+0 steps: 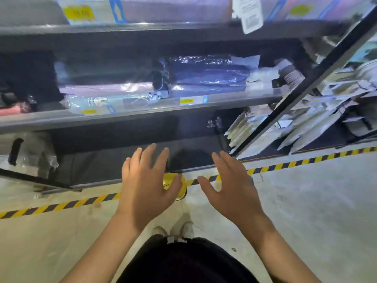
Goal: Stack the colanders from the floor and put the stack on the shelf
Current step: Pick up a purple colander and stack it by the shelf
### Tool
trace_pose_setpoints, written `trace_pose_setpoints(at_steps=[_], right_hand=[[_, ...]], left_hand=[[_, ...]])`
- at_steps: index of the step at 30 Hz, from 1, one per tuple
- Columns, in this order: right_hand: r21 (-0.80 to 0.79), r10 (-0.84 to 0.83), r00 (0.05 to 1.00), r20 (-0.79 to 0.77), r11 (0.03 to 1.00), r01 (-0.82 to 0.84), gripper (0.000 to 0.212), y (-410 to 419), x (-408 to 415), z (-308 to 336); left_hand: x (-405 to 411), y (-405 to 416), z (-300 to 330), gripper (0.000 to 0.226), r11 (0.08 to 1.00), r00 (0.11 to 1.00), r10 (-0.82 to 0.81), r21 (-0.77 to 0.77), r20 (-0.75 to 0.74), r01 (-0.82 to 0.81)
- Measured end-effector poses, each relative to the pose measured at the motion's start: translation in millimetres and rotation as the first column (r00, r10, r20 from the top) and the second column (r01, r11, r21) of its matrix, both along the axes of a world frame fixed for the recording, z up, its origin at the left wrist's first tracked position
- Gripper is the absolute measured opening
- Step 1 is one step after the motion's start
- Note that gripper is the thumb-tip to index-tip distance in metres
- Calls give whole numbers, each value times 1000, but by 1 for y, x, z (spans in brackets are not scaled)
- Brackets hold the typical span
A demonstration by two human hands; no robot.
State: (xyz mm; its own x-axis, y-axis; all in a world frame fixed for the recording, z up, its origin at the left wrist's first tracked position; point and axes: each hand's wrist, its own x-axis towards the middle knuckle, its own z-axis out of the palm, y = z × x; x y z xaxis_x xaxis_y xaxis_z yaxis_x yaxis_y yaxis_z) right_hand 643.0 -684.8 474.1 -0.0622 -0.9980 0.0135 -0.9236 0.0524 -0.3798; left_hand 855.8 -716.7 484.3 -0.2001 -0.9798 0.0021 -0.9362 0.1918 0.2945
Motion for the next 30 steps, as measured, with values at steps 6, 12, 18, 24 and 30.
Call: trace_pose_setpoints(at_steps=[6, 12, 18, 24, 30], right_hand=[[46, -238, 971, 34, 971, 236, 79, 24, -32, 10], [22, -493, 870, 3, 870, 493, 64, 61, -54, 17], [102, -789, 614, -22, 609, 787, 75, 114, -56, 8], [154, -893, 446, -60, 433, 888, 77, 155, -75, -2], [163, -909, 412, -66, 398, 903, 78, 161, -132, -18]], left_hand=[[-47, -27, 25, 68, 976, 976, -216, -21, -6, 215], [-88, -53, 27, 72, 884, 885, -463, 57, -41, 465], [-140, -66, 20, 75, 714, 718, -696, 101, -2, 693], [-208, -59, 9, 65, 537, 538, -842, 56, -24, 842], [-281, -47, -10, 71, 464, 465, -885, 122, 26, 877]])
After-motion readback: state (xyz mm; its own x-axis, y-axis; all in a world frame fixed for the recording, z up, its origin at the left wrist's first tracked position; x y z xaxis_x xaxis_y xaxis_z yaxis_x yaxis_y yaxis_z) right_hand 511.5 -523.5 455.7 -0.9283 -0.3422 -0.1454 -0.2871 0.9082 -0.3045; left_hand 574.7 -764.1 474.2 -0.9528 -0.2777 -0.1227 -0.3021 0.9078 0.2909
